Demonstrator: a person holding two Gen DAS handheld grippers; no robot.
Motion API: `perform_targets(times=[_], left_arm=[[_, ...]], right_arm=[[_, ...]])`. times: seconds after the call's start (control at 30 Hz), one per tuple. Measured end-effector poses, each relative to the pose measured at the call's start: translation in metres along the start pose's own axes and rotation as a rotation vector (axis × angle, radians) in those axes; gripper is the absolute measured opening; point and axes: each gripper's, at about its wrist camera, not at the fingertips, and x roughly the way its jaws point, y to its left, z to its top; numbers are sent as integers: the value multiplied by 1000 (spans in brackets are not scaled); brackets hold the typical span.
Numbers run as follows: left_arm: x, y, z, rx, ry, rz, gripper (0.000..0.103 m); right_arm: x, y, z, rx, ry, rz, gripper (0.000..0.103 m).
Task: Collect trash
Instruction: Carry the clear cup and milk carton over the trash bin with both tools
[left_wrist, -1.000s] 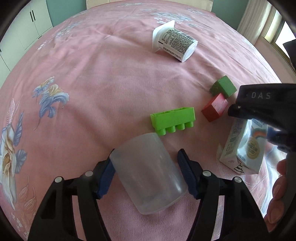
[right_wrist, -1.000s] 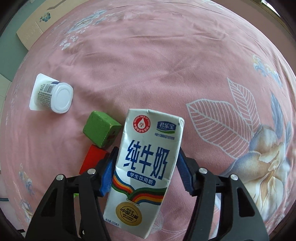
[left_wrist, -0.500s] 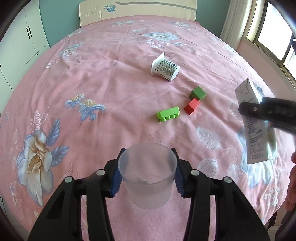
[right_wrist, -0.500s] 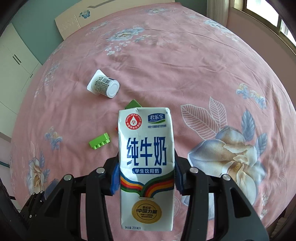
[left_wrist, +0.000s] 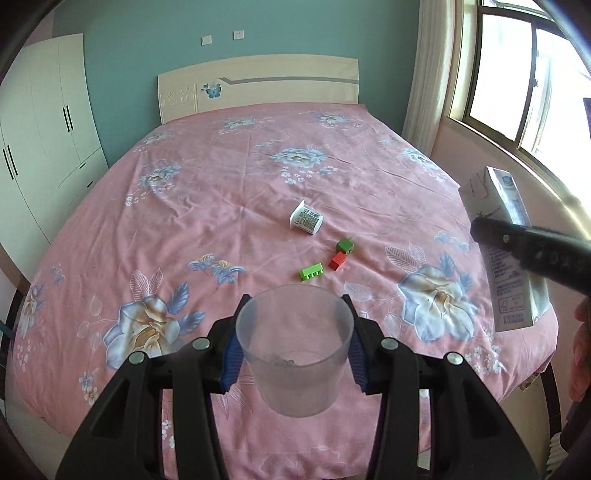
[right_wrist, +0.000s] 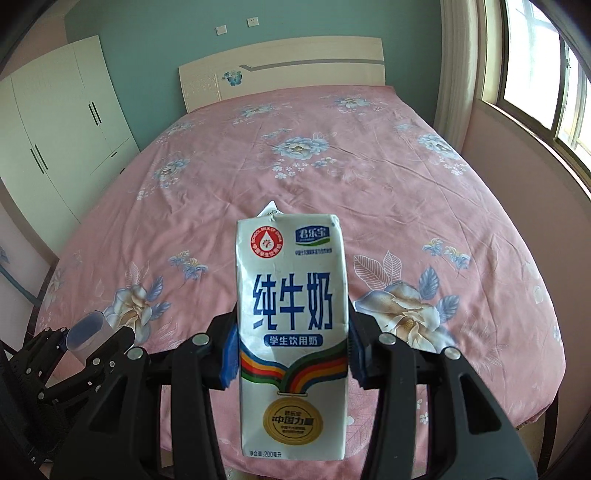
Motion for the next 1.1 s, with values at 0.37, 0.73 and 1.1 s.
perform_targets(times=[0.37,0.73,1.1], left_arm=[[-125,-19,-12,84,-152,12,49],[-191,-27,-44,194,-226,63,49],[-201,-14,-84,253,-164,60,49]], right_arm=[[-130,27,-34,-119,-128,-4,47],[-194,39,-77,-245,-174,-31,47],[-200,51,-135,-384,-126,-34,47]])
